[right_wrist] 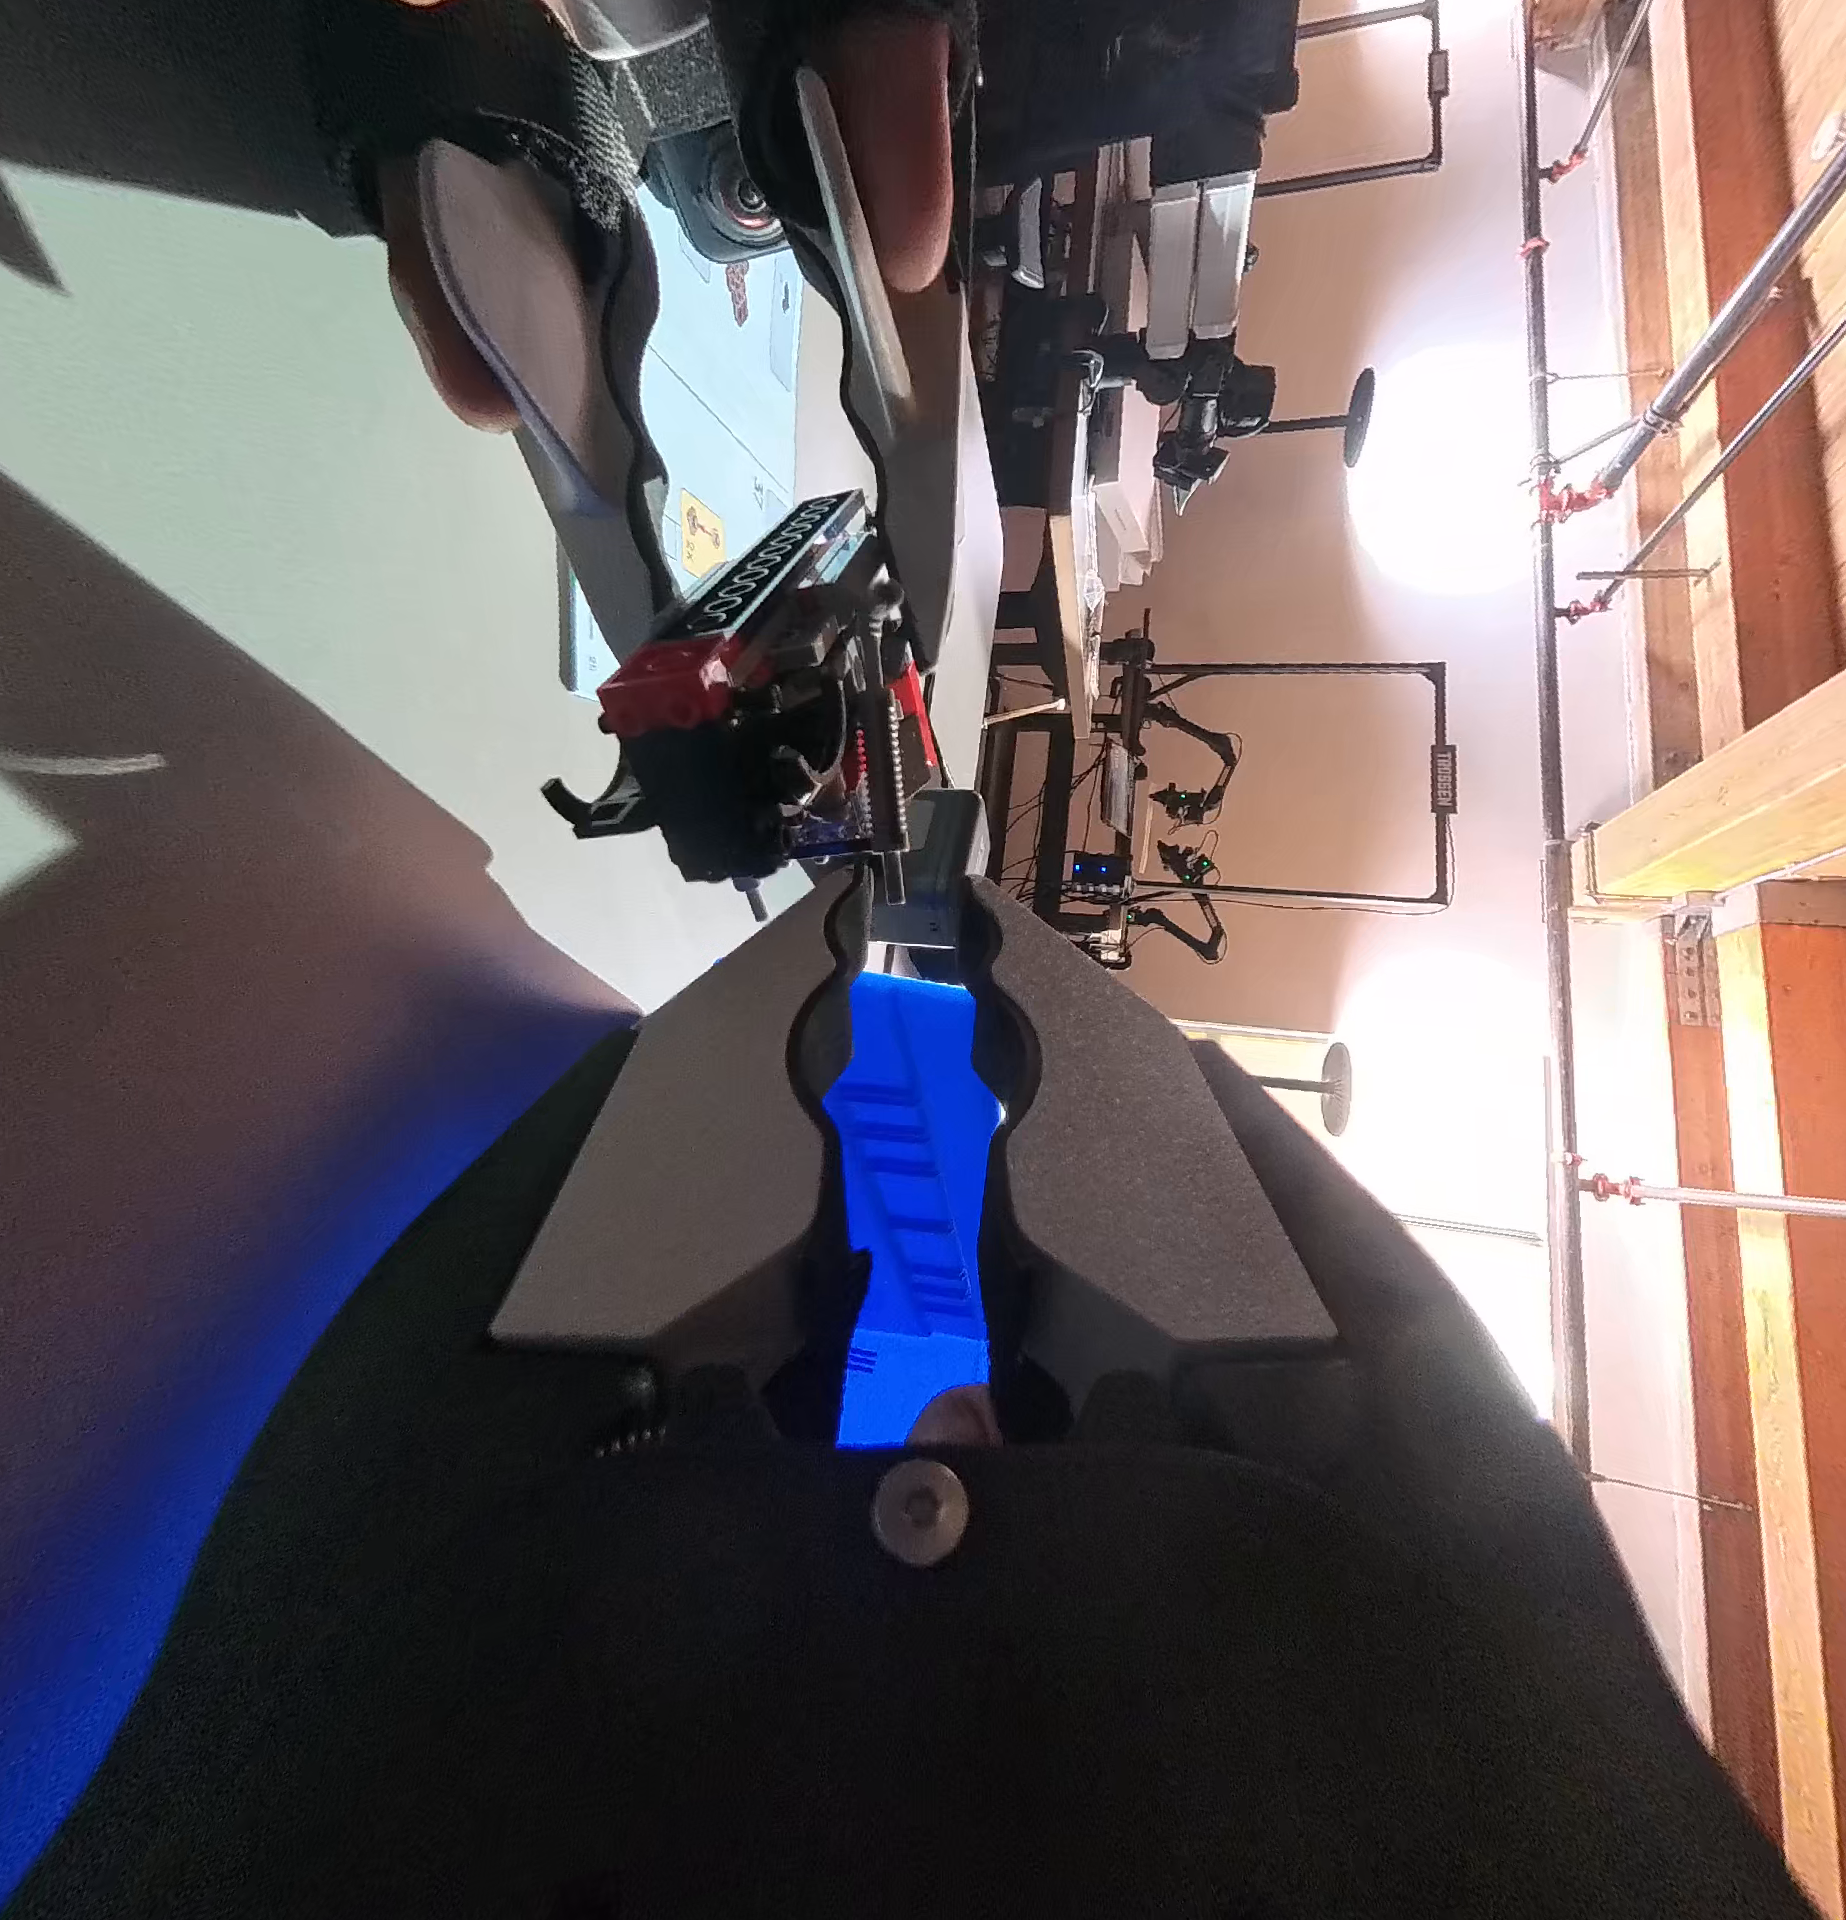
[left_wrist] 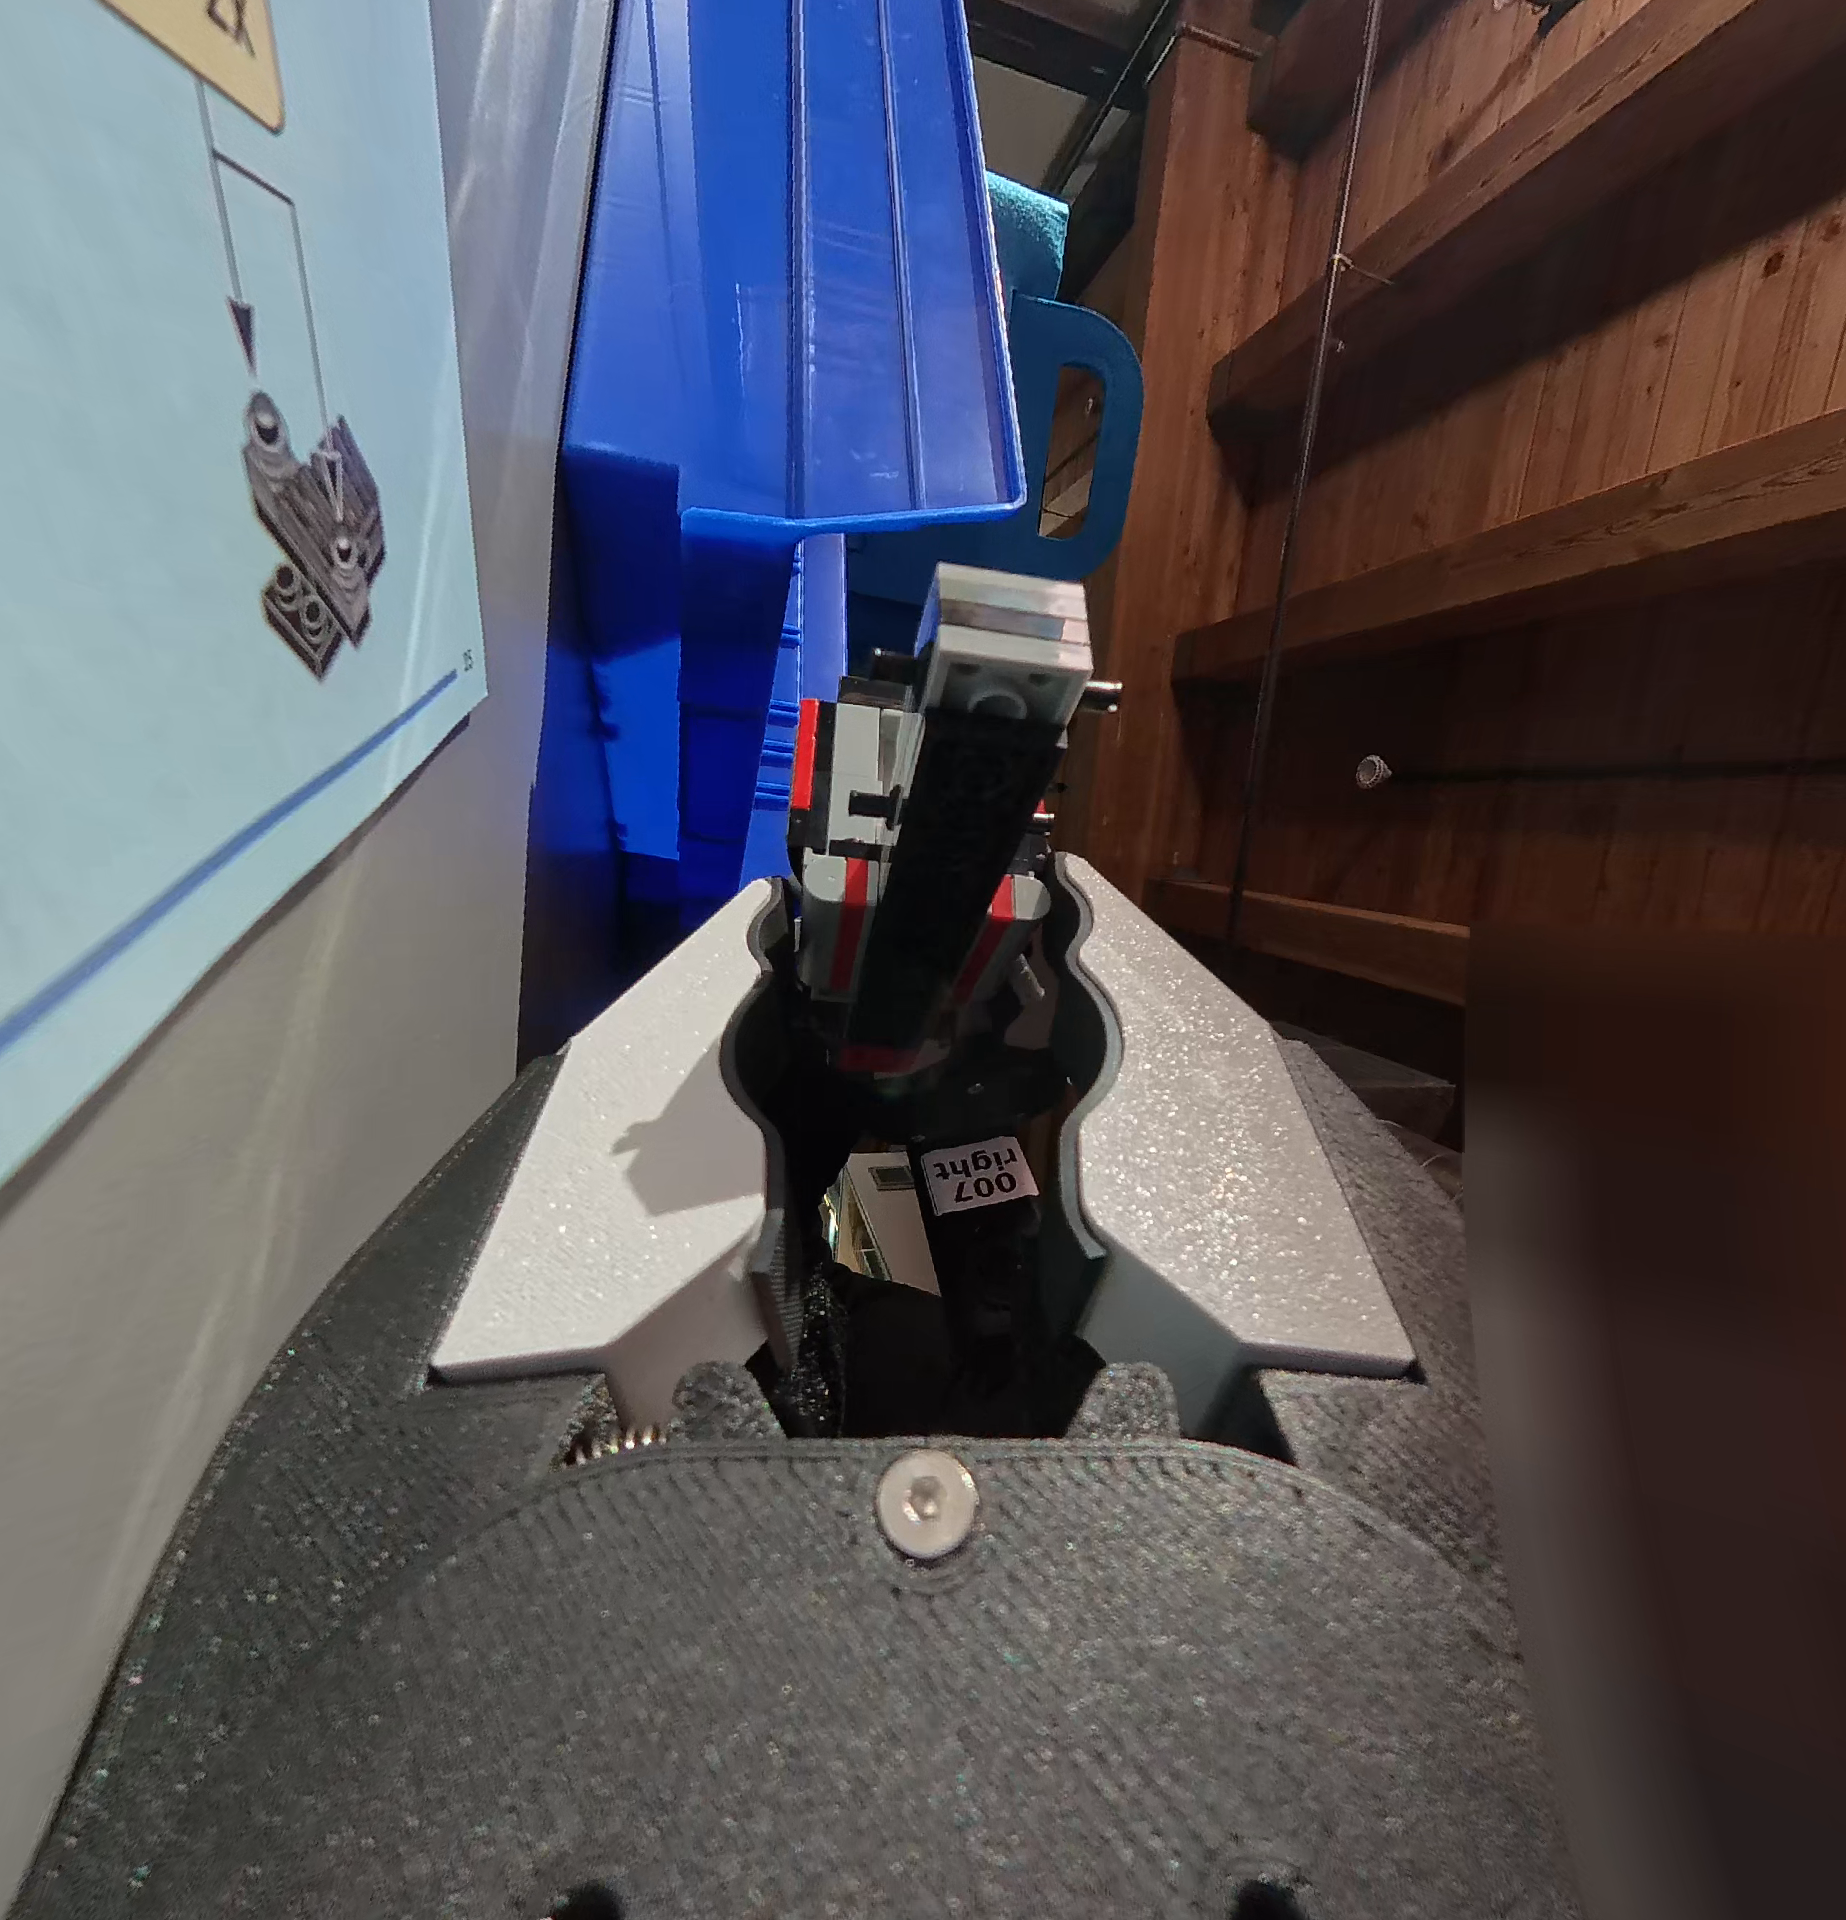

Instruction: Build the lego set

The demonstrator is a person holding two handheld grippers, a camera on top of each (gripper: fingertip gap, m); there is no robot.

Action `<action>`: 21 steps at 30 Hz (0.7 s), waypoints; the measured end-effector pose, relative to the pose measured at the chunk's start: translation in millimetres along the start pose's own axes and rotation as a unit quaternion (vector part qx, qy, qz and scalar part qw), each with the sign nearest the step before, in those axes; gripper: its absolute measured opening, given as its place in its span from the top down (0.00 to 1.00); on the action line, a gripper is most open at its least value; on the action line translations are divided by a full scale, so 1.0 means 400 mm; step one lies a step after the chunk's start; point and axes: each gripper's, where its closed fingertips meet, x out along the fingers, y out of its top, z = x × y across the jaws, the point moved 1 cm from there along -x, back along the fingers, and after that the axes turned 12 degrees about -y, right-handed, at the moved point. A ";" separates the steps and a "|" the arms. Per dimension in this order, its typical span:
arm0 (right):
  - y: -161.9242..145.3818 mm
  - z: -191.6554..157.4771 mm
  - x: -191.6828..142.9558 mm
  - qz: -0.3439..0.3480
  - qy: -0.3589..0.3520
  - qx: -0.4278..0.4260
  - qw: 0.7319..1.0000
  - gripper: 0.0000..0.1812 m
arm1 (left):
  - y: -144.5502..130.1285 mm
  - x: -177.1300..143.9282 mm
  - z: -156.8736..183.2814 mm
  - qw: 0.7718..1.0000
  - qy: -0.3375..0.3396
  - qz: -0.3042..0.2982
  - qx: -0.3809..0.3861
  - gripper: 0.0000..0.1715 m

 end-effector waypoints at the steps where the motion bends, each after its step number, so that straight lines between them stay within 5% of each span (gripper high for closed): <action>1: -0.001 0.001 -0.001 0.000 0.000 0.000 1.000 0.91 | 0.000 0.000 0.000 1.000 0.000 0.000 0.000 0.71; 7: -0.017 0.008 -0.012 -0.015 0.032 0.033 0.999 0.90 | 0.004 -0.001 0.002 1.000 0.005 -0.002 0.014 0.71; 13: -0.015 0.045 -0.036 -0.028 0.113 0.199 0.973 0.90 | 0.009 -0.005 0.000 0.999 0.018 -0.006 0.034 0.71; 17: -0.012 0.053 -0.029 -0.058 0.216 0.341 0.913 0.91 | -0.003 0.001 0.003 0.999 0.016 -0.015 0.034 0.72; 21: -0.006 0.046 -0.020 -0.095 0.341 0.483 0.801 0.91 | -0.012 0.005 0.004 0.999 0.014 -0.024 0.035 0.71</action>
